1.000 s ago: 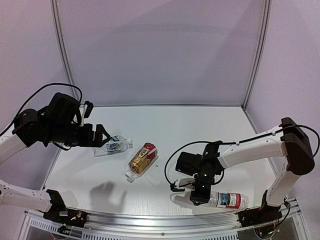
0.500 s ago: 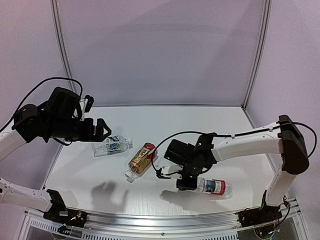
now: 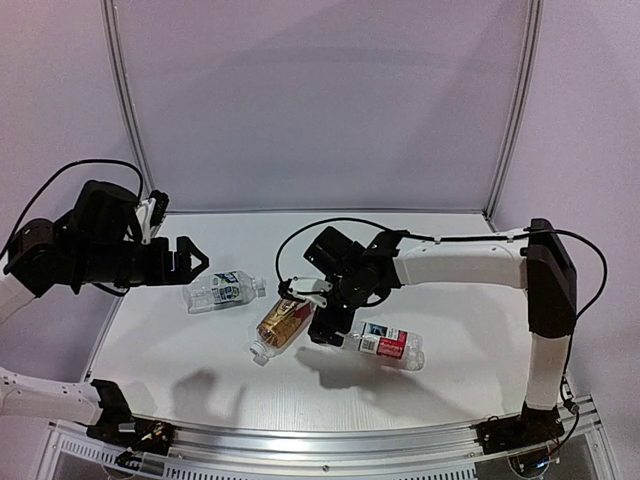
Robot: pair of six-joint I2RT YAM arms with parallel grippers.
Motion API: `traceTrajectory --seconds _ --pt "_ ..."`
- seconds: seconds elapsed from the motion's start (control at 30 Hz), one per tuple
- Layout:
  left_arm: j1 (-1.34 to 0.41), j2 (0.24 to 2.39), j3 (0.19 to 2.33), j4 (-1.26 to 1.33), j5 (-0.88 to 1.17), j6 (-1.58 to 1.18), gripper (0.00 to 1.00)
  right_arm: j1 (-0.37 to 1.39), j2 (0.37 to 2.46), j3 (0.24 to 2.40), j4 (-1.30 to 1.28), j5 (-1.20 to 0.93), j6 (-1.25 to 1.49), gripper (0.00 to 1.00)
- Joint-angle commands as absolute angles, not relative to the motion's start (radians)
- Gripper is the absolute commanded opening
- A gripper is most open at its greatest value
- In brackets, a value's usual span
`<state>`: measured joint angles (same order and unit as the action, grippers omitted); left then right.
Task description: Unscrew the bottle caps
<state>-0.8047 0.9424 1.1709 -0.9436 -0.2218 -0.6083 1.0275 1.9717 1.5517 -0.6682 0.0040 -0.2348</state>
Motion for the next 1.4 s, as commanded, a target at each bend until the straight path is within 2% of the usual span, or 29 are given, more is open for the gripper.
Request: traceTrajectory --seconds 0.0,0.23,0.43,0.7,0.97,1.17,1.37 --pt "-0.807 0.892 1.147 -0.967 -0.239 -0.643 0.99 1.001 1.917 1.550 -0.697 -0.051 -0.248 0.99" --pt "-0.807 0.862 1.147 -0.971 -0.237 -0.627 0.99 0.933 1.787 1.431 -0.807 -0.055 -0.289 0.99" --pt "-0.805 0.892 1.161 -0.966 -0.221 -0.596 0.99 0.816 1.690 1.273 -0.765 -0.052 -0.309 0.99" --pt "-0.804 0.919 1.172 -0.953 -0.197 -0.587 0.99 0.668 1.757 1.227 -0.652 -0.038 -0.367 0.99" --pt "-0.805 0.868 1.175 -1.018 -0.229 -0.608 0.99 0.615 1.858 1.293 -0.728 -0.112 -0.342 0.96" --pt "-0.805 0.826 1.164 -1.043 -0.238 -0.624 0.98 0.604 1.850 1.224 -0.648 -0.116 -0.337 0.91" --pt "-0.804 0.842 1.183 -1.043 -0.240 -0.618 0.98 0.572 1.752 1.029 -0.389 -0.166 -0.311 0.86"
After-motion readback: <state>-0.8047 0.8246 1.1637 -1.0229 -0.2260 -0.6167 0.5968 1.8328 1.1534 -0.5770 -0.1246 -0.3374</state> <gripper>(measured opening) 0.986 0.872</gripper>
